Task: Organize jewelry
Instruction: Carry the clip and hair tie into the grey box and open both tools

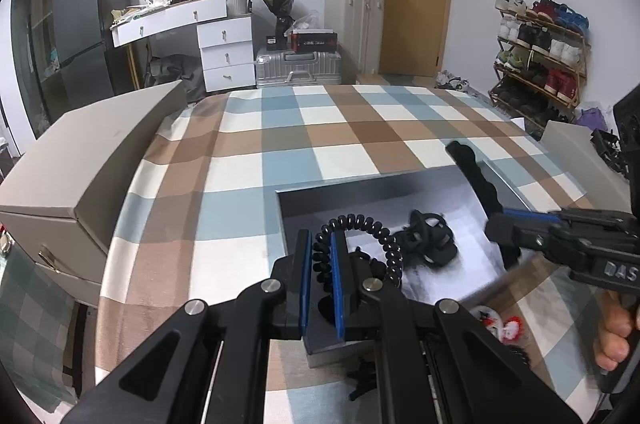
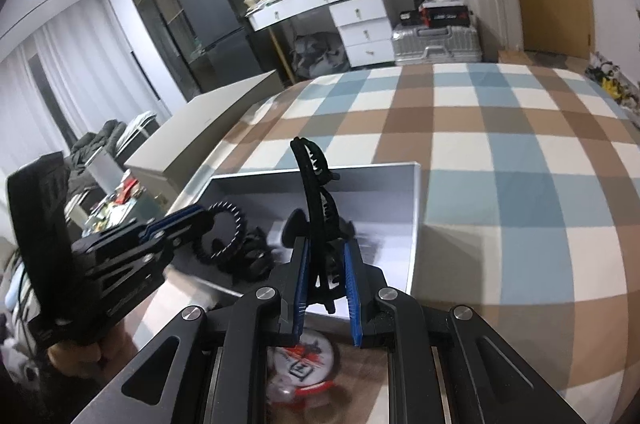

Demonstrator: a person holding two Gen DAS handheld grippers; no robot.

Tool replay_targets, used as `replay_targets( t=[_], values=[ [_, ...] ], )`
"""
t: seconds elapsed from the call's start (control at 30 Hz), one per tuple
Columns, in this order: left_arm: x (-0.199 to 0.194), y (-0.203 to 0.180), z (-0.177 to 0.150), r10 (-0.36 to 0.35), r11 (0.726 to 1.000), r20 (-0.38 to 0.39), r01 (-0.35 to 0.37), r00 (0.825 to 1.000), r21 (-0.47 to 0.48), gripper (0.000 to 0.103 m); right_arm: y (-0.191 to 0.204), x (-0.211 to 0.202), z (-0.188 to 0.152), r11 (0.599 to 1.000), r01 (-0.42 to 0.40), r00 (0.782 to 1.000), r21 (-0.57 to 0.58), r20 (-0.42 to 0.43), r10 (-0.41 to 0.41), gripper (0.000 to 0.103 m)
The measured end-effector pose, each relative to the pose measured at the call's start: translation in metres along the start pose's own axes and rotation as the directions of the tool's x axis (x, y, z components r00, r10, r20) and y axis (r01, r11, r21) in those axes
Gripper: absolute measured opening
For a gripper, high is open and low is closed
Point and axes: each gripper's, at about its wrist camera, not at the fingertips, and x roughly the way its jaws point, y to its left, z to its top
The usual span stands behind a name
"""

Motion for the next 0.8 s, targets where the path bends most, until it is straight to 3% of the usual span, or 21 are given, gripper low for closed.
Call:
replay_targets(
  t=[0.23,0.5,0.8],
  values=[
    [-0.002,0.006,-0.002,0.007,1.000,-0.003,-0.007,1.000,-0.003,0.005,0.009,-0.002,-0.006,1.000,-0.004,1.000,-0.026,-0.013,0.004,0.016],
    [-0.009,-0.001,-0.001,-0.017,1.000,0.024,0.017,1.000,0.012,0.005,0.005,-0.013,-0.006,0.997,0.065,0.998,-0.034,0.026,-0.064,0.016],
    [-0.008,-0.003,0.001,-0.023,1.000,0.039,0.023,0.999,0.008,0.005,0.007,-0.014,-0.006,0.996,0.076,0.997,-0.042,0.036,-0.074,0.019]
  ],
)
